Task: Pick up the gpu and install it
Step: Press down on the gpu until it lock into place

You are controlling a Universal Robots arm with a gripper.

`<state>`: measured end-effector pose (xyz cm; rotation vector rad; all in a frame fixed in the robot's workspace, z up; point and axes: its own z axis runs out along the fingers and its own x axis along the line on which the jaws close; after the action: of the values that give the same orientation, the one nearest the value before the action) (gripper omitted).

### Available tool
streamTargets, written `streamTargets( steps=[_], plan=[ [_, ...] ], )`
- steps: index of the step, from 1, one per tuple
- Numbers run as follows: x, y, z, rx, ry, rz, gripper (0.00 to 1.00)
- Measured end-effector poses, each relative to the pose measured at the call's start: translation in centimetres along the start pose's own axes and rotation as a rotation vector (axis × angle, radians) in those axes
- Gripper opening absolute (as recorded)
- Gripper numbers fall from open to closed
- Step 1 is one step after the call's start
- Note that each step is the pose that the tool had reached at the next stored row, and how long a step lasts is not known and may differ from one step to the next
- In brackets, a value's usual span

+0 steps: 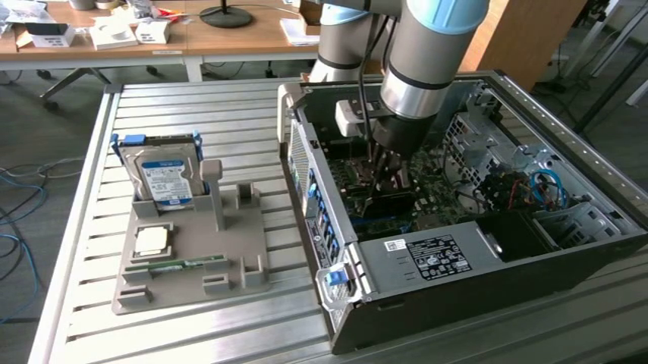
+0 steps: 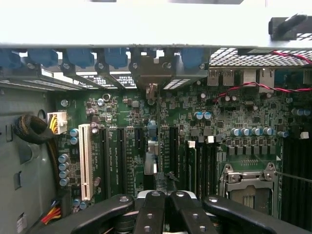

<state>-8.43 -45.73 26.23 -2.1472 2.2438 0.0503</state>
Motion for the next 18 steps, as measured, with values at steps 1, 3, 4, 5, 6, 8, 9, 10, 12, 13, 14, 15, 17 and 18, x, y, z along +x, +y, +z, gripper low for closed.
streamTargets(
  steps=[1, 3, 4, 5, 6, 8, 9, 10, 12, 13, 14, 15, 17, 18],
  plan=[
    [0.0, 0.0, 0.02, 0.0, -0.0001, 0.0, 0.11],
    [0.0, 0.07, 0.11, 0.0001, 0.0003, 0.0, 0.11],
    [0.0, 0.11, 0.16, -0.0002, 0.0007, 0.0, 0.11],
    [0.0, 0.12, 0.2, -0.0003, 0.0004, 0.0, 0.11],
    [0.0, 0.12, 0.22, 0.0, -0.0002, 0.0, 0.11],
    [0.0, 0.12, 0.23, 0.0001, -0.0004, 0.0, 0.11],
    [0.0, 0.12, 0.23, 0.0002, -0.0003, 0.0, 0.11],
    [0.0, 0.12, 0.23, 0.0002, -0.0004, 0.0, 0.11],
    [0.0, 0.12, 0.17, 0.0004, -0.0009, 0.0, 0.11],
    [0.0, 0.12, 0.1, 0.0007, -0.0021, 0.0, 0.11],
    [-0.1, 0.11, 0.0, 0.0011, -0.0029, 0.0, 0.11],
    [-0.1, 0.11, -0.19, 0.0009, -0.002, 0.0, 0.11],
    [-0.1, 0.12, -0.6, 0.0004, -0.0008, 0.0, 0.11],
    [-0.1, 0.12, -0.81, 0.0003, -0.0007, 0.0, 0.11]
  ],
)
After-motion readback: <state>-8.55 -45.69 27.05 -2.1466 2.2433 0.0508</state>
